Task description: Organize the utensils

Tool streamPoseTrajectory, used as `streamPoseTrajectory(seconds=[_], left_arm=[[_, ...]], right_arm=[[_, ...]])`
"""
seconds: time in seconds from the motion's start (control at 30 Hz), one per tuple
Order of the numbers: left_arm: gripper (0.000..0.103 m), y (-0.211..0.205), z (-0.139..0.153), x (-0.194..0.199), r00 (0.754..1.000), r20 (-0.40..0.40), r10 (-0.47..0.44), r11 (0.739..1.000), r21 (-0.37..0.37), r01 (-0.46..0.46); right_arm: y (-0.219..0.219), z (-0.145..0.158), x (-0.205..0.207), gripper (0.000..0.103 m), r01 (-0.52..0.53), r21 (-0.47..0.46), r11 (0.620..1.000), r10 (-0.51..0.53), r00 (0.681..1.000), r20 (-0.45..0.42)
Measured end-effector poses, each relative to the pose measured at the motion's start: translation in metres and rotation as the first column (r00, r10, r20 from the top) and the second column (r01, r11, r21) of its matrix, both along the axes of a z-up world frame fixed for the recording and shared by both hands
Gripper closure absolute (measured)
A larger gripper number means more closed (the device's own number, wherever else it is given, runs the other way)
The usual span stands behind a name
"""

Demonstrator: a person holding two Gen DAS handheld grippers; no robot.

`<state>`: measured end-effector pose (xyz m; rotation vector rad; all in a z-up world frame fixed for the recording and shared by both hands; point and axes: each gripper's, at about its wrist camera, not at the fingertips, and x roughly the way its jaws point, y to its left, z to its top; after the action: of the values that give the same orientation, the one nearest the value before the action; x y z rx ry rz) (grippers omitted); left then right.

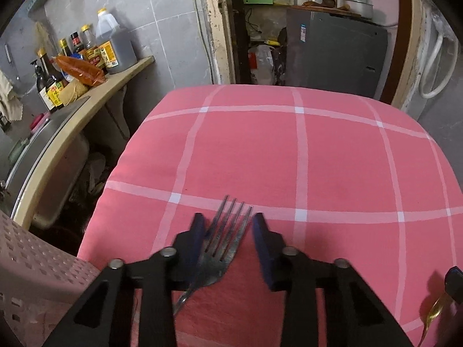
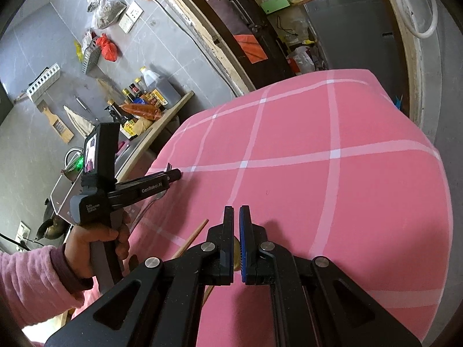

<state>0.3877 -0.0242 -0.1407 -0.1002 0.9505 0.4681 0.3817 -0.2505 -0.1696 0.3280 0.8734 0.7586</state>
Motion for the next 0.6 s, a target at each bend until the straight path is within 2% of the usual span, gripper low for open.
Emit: streamPoseTrajectory(seconds=[0.13,0.2,0.27,0.47,0.6], left_arm=[[0.077,-0.004,0.001,-0.001,1.0,-0.002,-0.013,1.0,-0.017,0.013],[0.077,-0.006,0.001,-0.003,1.0,-0.003,-0.029,0.999,-0.035,0.029],[0.078,-0.01,0.003,-0.007,0.999,-0.003,-0.053,0.997,-0.061,0.053],[0.08,-0.025,0.003,-0.02,0.992,-0.002,-0.124,0.983,-0.135,0.123],[0.081,-0.033,0.004,-0.027,0.985,0.008,-0.174,0.967,-0.188,0.172]], right_arm=[[-0.005,-0.004,0.002,0.098,0.0,-0.007,1.0,-0.001,1.0,-0.025],[-0.008,-0.006,0.003,0.091,0.001,-0.013,1.0,-0.002,0.999,-0.038],[-0.01,-0.007,0.004,0.079,-0.003,-0.015,1.0,0.002,0.999,-0.052],[-0.01,-0.007,0.0,0.076,-0.059,0.004,0.998,0.059,0.996,-0.071],[-0.004,-0.008,-0.001,0.076,-0.091,-0.039,0.995,0.088,0.994,-0.07]])
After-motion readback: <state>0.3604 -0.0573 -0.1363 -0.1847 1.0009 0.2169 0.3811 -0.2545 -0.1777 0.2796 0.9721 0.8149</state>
